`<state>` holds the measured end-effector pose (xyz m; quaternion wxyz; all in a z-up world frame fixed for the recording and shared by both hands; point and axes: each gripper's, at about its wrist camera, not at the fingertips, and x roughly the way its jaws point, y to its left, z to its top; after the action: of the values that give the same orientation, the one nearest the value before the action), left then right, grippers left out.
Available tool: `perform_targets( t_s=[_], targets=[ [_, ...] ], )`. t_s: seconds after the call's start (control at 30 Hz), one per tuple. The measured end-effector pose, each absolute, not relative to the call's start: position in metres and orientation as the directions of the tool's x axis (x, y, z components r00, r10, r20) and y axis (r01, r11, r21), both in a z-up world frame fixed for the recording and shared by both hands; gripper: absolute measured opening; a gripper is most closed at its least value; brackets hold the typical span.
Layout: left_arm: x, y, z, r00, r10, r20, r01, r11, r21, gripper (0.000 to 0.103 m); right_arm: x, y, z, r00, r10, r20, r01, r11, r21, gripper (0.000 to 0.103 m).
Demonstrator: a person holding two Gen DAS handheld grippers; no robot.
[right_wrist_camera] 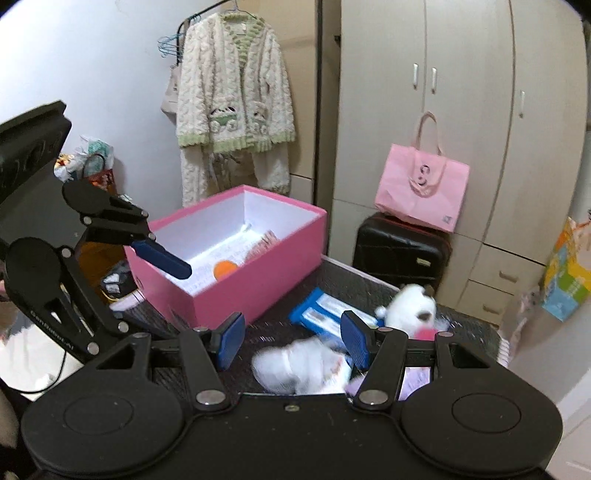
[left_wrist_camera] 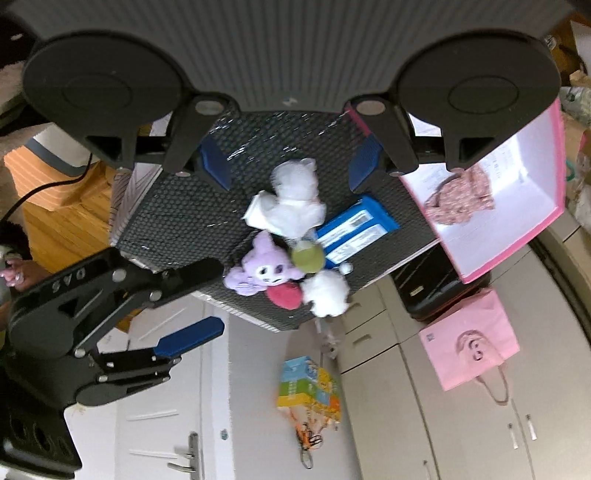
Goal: Organize soft objects
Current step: 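Move both grippers back over the table toward the bath puff and tissue pack, then grasp the white mesh bath puff with the left gripper while the right gripper grasps the tissue pack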
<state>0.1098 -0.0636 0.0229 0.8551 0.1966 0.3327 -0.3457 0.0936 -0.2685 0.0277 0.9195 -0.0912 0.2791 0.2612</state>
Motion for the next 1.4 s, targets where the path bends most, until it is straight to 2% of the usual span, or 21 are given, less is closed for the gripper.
perform_targets(
  t_s=[0.2,0.33,0.53,0.8,0.93,1.03,1.2,1.23,1.33,1.4],
  targets=[
    [0.118,-0.086,0.003,0.503,-0.486,-0.715,0.741,0.669,0.066,0.067,0.091,-0.284,-0.003,0.702,0.403,-0.587,-0.512,0.858,-0.023,0.063],
    [0.120,-0.102,-0.018,0.568,-0.449,-0.690,0.693,0.713,0.105,0.064,0.090,-0.294,-0.026,0.686,0.420,-0.594,-0.529,0.849,-0.011,0.063],
    [0.128,-0.112,-0.038,0.599,-0.441,-0.668,0.649,0.756,0.083,0.061,0.097,-0.301,-0.058,0.657,0.459,-0.598,-0.557,0.830,0.026,0.063],
    [0.148,-0.128,-0.063,0.671,-0.367,-0.644,0.568,0.813,0.129,0.061,0.117,-0.289,-0.094,0.649,0.445,-0.617,-0.582,0.813,-0.026,0.063],
    [0.158,-0.137,-0.078,0.724,-0.270,-0.634,0.509,0.830,0.228,0.061,0.130,-0.287,-0.107,0.638,0.443,-0.630,-0.582,0.813,-0.018,0.063],
    [0.169,-0.134,-0.084,0.670,-0.304,-0.677,0.526,0.838,0.144,0.061,0.138,-0.284,-0.114,0.628,0.445,-0.638,-0.586,0.810,-0.011,0.063],
    [0.175,-0.131,-0.089,0.677,-0.287,-0.678,0.488,0.865,0.121,0.061,0.143,-0.276,-0.121,0.623,0.450,-0.640,-0.596,0.803,-0.016,0.063],
    [0.177,-0.129,-0.090,0.670,-0.294,-0.682,0.482,0.871,0.098,0.060,0.145,-0.276,-0.121,0.623,0.451,-0.640,-0.596,0.803,-0.014,0.063],
    [0.181,-0.124,-0.091,0.655,-0.315,-0.687,0.462,0.886,0.034,0.046,0.148,-0.274,-0.120,0.627,0.449,-0.637,-0.592,0.806,-0.015,0.063],
    [0.182,-0.120,-0.092,0.653,-0.321,-0.686,0.438,0.899,-0.003,0.042,0.150,-0.273,-0.121,0.629,0.447,-0.636,-0.587,0.810,-0.011,0.063]
  ],
)
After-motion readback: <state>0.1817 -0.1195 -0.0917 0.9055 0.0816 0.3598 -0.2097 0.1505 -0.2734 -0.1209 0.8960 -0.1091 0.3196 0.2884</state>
